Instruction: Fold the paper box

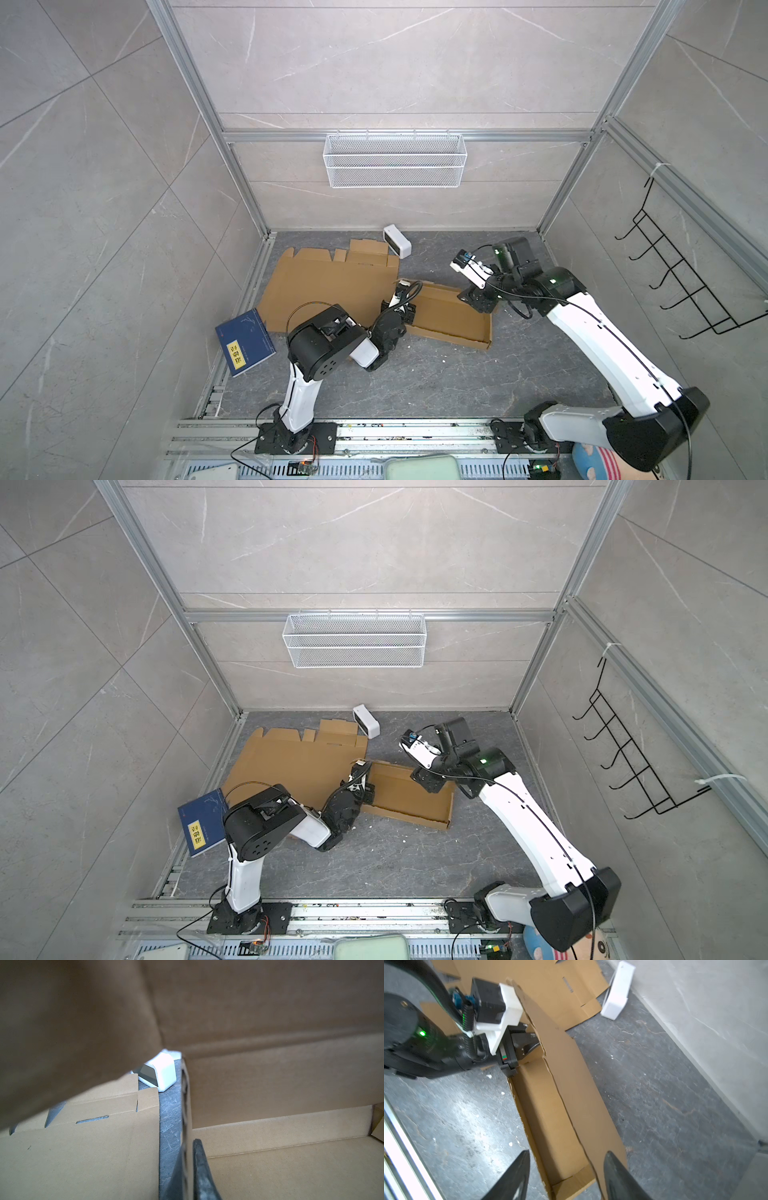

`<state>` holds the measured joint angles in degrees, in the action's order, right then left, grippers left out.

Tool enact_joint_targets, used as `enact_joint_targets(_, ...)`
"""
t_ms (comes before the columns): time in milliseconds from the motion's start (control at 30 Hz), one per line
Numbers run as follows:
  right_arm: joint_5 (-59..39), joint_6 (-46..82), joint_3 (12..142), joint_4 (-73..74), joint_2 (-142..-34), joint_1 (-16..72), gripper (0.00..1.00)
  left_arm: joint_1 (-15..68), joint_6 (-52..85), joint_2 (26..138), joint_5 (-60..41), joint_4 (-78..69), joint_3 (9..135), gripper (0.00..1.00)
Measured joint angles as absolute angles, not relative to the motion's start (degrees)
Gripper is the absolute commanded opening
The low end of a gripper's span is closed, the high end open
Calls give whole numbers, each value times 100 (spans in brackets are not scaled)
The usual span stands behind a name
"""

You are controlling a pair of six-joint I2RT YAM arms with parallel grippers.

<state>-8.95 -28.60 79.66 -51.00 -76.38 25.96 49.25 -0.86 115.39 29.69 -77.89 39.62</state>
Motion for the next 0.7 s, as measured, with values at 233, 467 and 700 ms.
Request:
enact_joint_targets(233, -467, -3214, 8243, -5120, -8370, 2932, 49, 4925, -84, 11539, 2956, -7815, 3911, 0)
enact_joint_targets(467, -296, -3376, 8353, -5127, -8676, 3044, 22, 4925, -82, 11539, 2943, -7850, 3868, 0)
enact_joint_targets(700, -416, -3459, 8353, -5231, -8733, 3124, 3, 4923, -69, 11487, 2936, -7852, 3754, 0)
